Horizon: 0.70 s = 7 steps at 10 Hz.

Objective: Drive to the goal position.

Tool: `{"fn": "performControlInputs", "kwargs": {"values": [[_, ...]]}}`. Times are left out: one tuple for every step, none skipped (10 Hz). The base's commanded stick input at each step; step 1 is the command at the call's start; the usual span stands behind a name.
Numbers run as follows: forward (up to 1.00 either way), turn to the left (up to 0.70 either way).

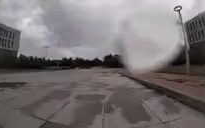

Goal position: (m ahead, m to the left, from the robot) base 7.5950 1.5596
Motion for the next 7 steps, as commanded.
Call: {"fn": "performControlInputs", "kwargs": {"values": [[0.7, 0.0], [0.7, 0.0], [0.7, 0.0], [0.7, 0.01], [0.7, 0.01], [0.7, 0.02], [0.7, 0.01]]}}
